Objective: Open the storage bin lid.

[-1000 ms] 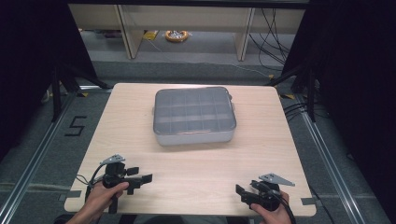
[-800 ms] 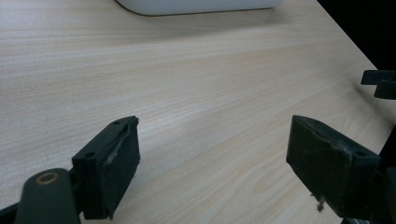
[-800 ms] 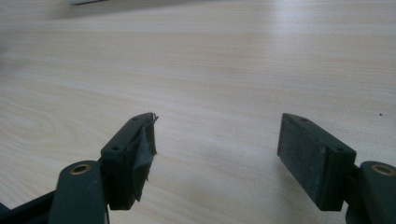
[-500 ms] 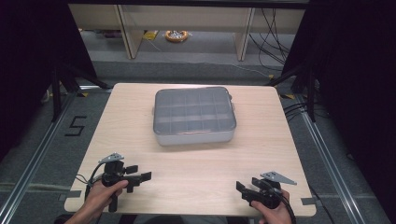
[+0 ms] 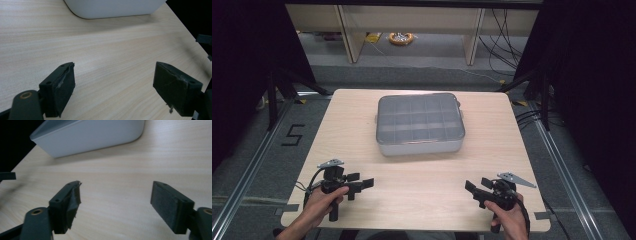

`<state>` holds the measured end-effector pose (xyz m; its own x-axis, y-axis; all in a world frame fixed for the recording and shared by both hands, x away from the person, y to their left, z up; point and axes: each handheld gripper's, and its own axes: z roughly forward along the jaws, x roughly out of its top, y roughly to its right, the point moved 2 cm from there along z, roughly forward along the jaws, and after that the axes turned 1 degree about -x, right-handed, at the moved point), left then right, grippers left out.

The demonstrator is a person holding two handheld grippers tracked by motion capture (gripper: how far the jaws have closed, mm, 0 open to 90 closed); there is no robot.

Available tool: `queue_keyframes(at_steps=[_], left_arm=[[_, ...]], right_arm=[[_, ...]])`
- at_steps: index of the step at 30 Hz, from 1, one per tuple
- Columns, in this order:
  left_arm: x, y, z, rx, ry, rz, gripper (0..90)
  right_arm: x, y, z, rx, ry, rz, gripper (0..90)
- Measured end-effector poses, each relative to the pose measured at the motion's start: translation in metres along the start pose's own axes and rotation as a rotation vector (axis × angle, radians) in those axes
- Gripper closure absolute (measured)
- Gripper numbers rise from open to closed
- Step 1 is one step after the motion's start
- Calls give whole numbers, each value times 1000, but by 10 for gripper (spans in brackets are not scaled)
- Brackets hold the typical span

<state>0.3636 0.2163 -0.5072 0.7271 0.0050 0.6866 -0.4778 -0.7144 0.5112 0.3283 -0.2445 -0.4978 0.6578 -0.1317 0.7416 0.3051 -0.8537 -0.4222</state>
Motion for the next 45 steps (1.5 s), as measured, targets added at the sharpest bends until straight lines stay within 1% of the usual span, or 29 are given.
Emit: queue_keyframes(at_steps=[2, 3, 4, 5, 6, 7, 10, 12, 13, 14, 15, 16, 17, 20, 23, 25, 26, 29, 30, 32, 33, 34, 35, 36, 38, 39, 41, 42, 45], left_arm=[[2, 0, 0, 1, 1, -4, 168], [4, -1, 0, 0, 2, -2, 168], [6, -2, 1, 2, 15, -9, 168], [11, -4, 1, 4, 11, -13, 168], [11, -4, 1, 4, 11, -13, 168], [15, -5, 1, -8, 11, -18, 167], [19, -4, 2, -36, 29, -39, 165], [23, -3, 2, -20, 37, -45, 165], [25, -6, 1, -29, 19, -16, 165], [27, -5, 2, -19, 38, -35, 163], [28, -7, 2, -16, 32, -20, 162], [30, -6, 3, -17, 45, -36, 160], [32, -7, 3, -21, 47, -36, 157], [39, -9, 4, 0, 49, -29, 160], [47, -10, 5, 8, 88, -54, 186], [57, -14, 4, 25, 121, -44, 220], [61, -16, 5, 29, 132, -49, 234], [73, -23, 8, 37, 143, -61, 264], [77, -25, 9, 41, 146, -65, 271], [86, -31, 14, 49, 170, -90, 276], [90, -35, 15, 55, 163, -92, 280], [90, -35, 15, 55, 163, -92, 280], [97, -41, 21, 55, 163, -127, 278], [99, -44, 24, 58, 157, -133, 279], [105, -49, 30, 70, 159, -154, 282], [107, -52, 32, 65, 147, -152, 285], [113, -56, 38, 68, 157, -174, 296], [116, -58, 39, 70, 155, -163, 302], [123, -61, 42, 62, 173, -182, 317]], right_arm=[[4, 2, 1, 2, 10, -18, 240], [8, -1, 1, -4, 3, 11, 240], [11, 4, 2, -4, 17, -34, 240], [20, 3, 4, 5, 27, 0, 236], [20, 3, 4, 5, 27, 0, 236], [32, 6, 6, 42, 32, -1, 236], [41, 9, 9, 42, 42, -4, 240], [56, 14, 15, 27, 50, 3, 250], [59, 15, 17, 36, 46, 2, 250], [63, 17, 19, 35, 55, -8, 250], [67, 17, 21, 40, 48, -1, 250], [71, 14, 22, 42, 51, 35, 253], [75, 19, 25, 35, 61, 3, 257], [87, 16, 30, 56, 58, 71, 256], [98, 21, 38, 39, 74, 26, 240], [105, 25, 43, 37, 80, -11, 236], [108, 23, 44, 44, 66, 39, 236], [117, 29, 55, 57, 61, 77, 237], [120, 34, 61, 40, 76, 16, 248], [126, 34, 67, 34, 56, -17, 292], [128, 30, 68, 26, 32, 18, 296], [128, 30, 68, 26, 32, 18, 296], [134, 29, 75, 22, 31, 21, 304], [136, 28, 77, 32, 33, 40, 310], [141, 30, 83, 26, 33, 25, 319], [144, 33, 87, 17, 39, -12, 323], [149, 33, 93, 15, 35, -5, 333], [151, 29, 95, 21, 20, 49, 338], [158, 32, 101, 16, 37, 0, 347]])
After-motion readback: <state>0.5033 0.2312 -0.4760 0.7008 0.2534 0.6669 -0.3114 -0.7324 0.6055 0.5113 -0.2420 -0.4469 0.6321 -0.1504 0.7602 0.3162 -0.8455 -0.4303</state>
